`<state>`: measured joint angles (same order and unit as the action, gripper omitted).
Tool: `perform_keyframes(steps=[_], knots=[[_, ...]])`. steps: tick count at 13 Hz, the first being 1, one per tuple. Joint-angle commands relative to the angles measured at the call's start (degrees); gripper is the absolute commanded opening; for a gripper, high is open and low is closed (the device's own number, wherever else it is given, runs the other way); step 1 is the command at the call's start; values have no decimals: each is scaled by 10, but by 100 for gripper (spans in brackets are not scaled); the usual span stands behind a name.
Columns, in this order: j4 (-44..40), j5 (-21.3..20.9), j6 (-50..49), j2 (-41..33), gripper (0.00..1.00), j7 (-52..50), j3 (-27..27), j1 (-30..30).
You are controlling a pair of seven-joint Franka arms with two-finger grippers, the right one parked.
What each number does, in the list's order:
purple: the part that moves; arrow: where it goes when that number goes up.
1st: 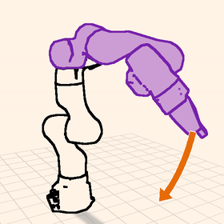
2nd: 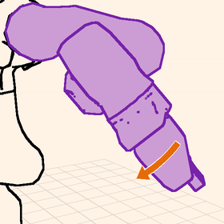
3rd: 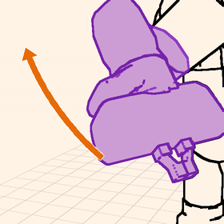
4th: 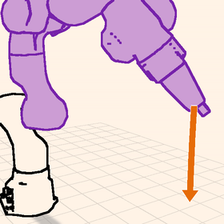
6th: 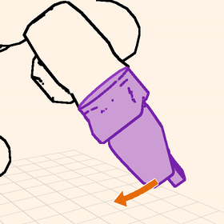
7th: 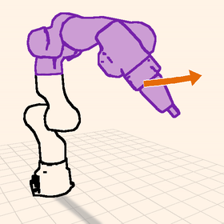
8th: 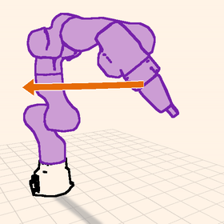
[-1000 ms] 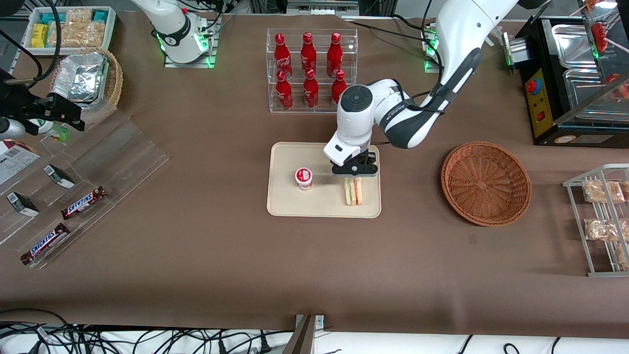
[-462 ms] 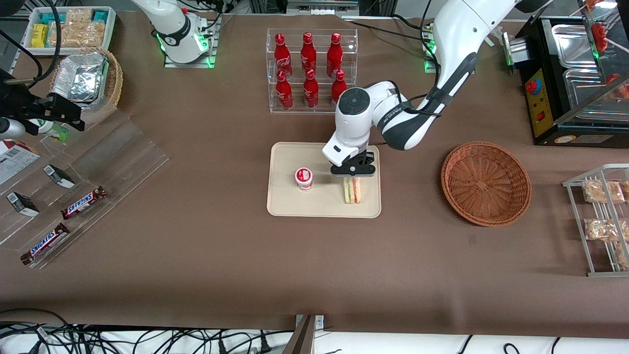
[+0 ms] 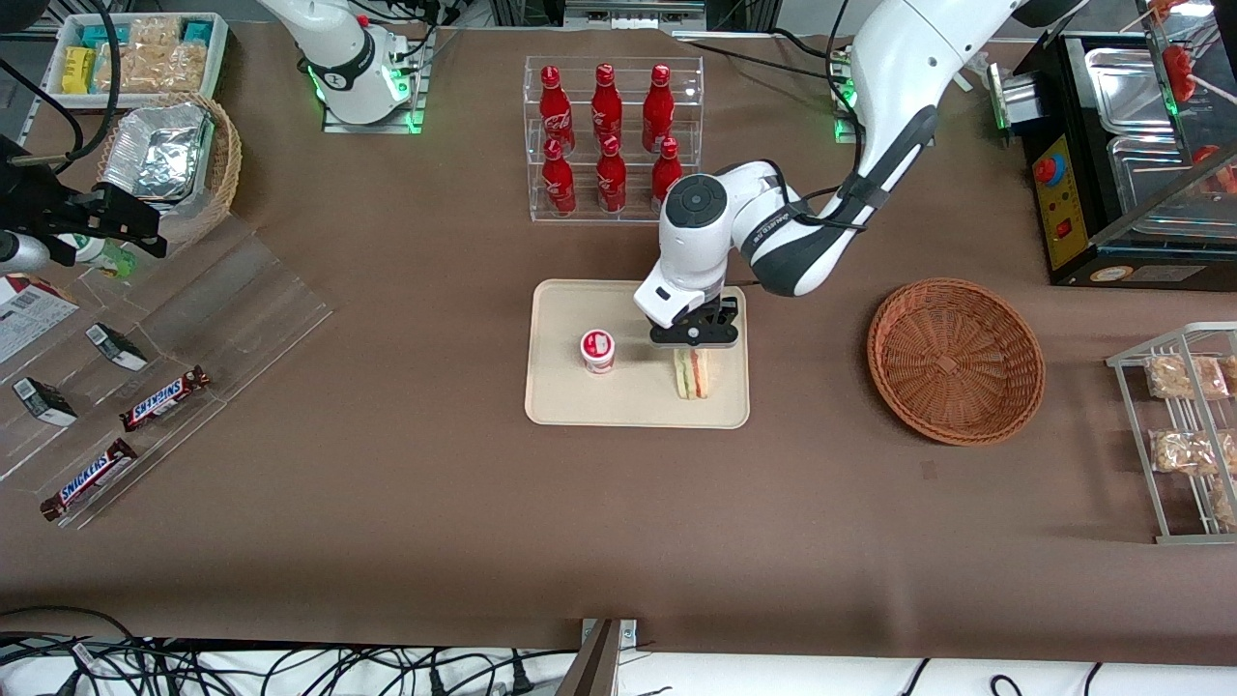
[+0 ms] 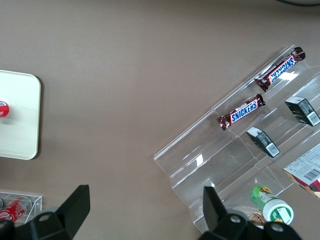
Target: Place sandwich from basket to tray
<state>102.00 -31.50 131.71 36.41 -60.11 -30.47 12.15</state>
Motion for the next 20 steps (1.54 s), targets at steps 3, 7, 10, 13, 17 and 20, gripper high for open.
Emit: perform_keyframes(steps=[3,7,10,13,17,20], knots=[[-22,-8,-27,-31,100,-16,-5,-9],[-111,40,-142,-41,100,-11,-6,-17],[-187,77,-242,-42,100,0,-8,-39],[-217,111,-267,-56,100,56,-17,-72],[-247,123,-310,-69,100,86,-11,-86],[-277,137,-344,-70,100,133,12,-91]])
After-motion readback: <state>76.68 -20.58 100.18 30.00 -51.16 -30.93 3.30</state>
